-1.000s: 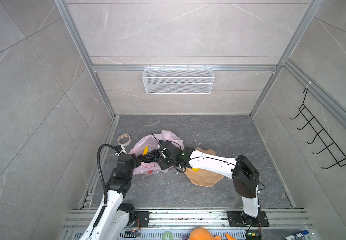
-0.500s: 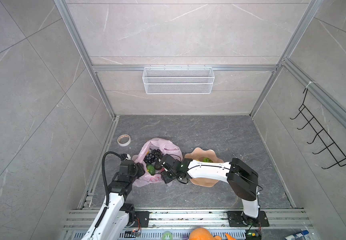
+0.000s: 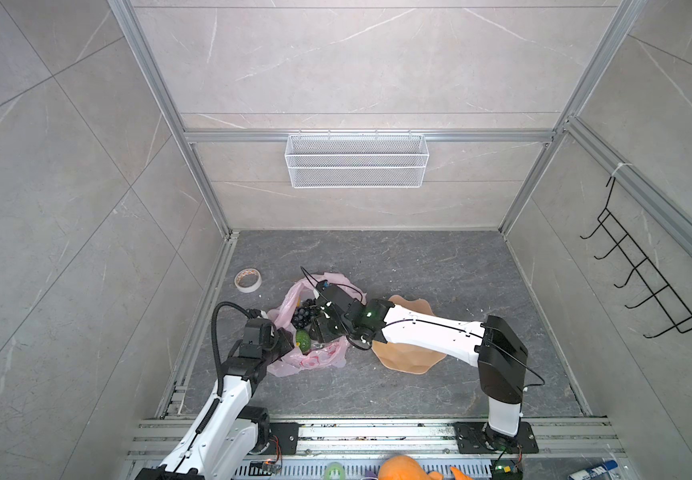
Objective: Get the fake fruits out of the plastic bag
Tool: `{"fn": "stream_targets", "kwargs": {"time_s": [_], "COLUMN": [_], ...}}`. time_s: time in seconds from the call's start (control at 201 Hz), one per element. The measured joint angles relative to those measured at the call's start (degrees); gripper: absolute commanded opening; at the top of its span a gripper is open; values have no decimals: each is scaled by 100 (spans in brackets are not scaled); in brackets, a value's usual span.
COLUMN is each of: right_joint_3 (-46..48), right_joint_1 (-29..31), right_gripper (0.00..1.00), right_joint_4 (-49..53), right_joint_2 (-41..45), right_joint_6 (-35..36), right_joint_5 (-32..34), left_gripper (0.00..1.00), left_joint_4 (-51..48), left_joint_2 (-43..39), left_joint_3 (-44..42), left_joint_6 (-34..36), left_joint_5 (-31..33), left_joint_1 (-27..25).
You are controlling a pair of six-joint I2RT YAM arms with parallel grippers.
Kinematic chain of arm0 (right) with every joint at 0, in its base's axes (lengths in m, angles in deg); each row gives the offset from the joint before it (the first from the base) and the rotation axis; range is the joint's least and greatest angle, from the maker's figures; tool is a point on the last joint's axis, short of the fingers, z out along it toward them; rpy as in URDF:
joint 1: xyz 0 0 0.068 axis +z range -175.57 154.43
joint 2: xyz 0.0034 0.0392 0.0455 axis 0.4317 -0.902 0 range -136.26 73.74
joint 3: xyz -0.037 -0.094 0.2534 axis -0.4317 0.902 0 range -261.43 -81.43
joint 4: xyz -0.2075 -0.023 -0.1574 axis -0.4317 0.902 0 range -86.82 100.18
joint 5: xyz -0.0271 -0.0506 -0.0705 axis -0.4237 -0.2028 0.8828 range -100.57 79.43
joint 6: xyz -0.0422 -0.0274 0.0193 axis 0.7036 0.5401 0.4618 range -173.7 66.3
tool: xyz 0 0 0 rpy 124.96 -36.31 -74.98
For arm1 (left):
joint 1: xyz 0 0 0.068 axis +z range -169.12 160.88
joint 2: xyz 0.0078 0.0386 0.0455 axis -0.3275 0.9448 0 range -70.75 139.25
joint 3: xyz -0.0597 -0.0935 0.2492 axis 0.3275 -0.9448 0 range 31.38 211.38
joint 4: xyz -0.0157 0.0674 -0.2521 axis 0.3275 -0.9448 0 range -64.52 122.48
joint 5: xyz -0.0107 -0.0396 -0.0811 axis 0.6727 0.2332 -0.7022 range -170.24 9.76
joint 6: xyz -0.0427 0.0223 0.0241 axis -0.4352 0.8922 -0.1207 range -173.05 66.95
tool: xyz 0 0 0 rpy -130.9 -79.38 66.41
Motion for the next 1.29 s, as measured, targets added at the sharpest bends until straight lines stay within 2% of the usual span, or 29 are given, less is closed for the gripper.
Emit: {"fn": "stream_targets", "kwargs": {"time_s": [0.319,0.622,0.767,1.13,1.295], "right_joint_3": [-708,-942,-1001,-1755,-2260], "right_joint_1": [-94,-590,-791,-981,-1001], "right_gripper": [65,70,71,84,84], "right_joint_4": [597,999,984,1047,1228], "right_joint_2": [-852,-1165,-1294,-1954,-2282], "right_joint_6": [-393,-503,-551,-608,-603], "right_joint_5": [391,688,603,291,302], "left_gripper": [30,29,28,26,26], "left_joint_4": [254,361,385,448,457], "left_joint_2": [-17,-11,-11,39,46], "left_joint_3": [-70,-70,-70,-70,-70], "left_joint_6": [131,203,210,236,260], "left_joint_5": [-181,-208,-210,-199,-199], "left_joint_1": [-59,-164,-208,-315,-332]}}
